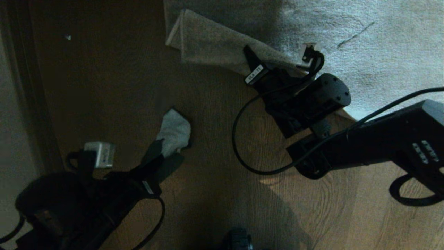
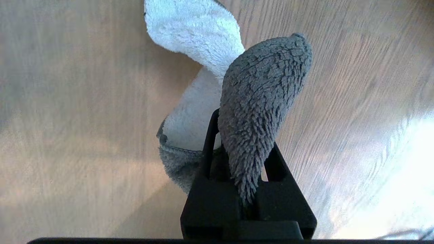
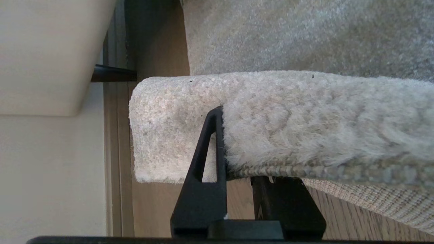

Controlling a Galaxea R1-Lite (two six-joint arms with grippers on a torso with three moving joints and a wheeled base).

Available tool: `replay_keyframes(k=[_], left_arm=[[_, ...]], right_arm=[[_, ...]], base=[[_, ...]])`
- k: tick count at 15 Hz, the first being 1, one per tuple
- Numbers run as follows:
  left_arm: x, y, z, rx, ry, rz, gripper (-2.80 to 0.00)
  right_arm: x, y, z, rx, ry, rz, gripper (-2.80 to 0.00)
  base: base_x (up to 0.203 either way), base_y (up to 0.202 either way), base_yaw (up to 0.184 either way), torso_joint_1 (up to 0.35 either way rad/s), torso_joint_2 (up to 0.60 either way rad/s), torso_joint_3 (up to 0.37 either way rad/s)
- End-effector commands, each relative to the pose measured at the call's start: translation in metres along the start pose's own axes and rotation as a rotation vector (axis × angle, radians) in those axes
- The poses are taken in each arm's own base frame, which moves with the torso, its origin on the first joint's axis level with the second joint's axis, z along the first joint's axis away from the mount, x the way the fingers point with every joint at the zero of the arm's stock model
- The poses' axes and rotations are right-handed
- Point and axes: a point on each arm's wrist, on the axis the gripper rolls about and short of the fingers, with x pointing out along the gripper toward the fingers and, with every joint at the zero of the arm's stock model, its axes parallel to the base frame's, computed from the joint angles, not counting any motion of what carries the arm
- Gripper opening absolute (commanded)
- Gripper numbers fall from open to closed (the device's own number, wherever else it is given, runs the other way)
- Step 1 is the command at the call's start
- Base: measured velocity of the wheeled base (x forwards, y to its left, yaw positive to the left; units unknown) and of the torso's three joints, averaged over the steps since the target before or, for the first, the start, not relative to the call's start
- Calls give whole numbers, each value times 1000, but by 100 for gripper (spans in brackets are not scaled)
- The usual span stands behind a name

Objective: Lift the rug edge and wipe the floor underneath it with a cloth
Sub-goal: Wipe the floor under the carpet with a rag

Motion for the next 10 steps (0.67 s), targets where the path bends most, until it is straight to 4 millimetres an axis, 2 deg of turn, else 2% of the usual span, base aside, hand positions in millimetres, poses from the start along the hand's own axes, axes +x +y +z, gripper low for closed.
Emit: replay_keyframes(k=[1, 5, 10], left_arm=[[-19, 3, 7, -15, -46, -11, -280], [-37, 6, 16, -14, -97, 11, -280], [-43, 7, 23, 60, -148, 66, -280]], right_arm=[[-1, 1, 1, 5, -37, 15, -280], [-1, 2, 1, 7, -35, 19, -280], [-1, 8, -3, 19, -27, 31, -280]], base=[[0, 0, 0, 0, 0, 0], [0, 0, 0, 0, 0, 0], [0, 0, 0, 0, 0, 0]])
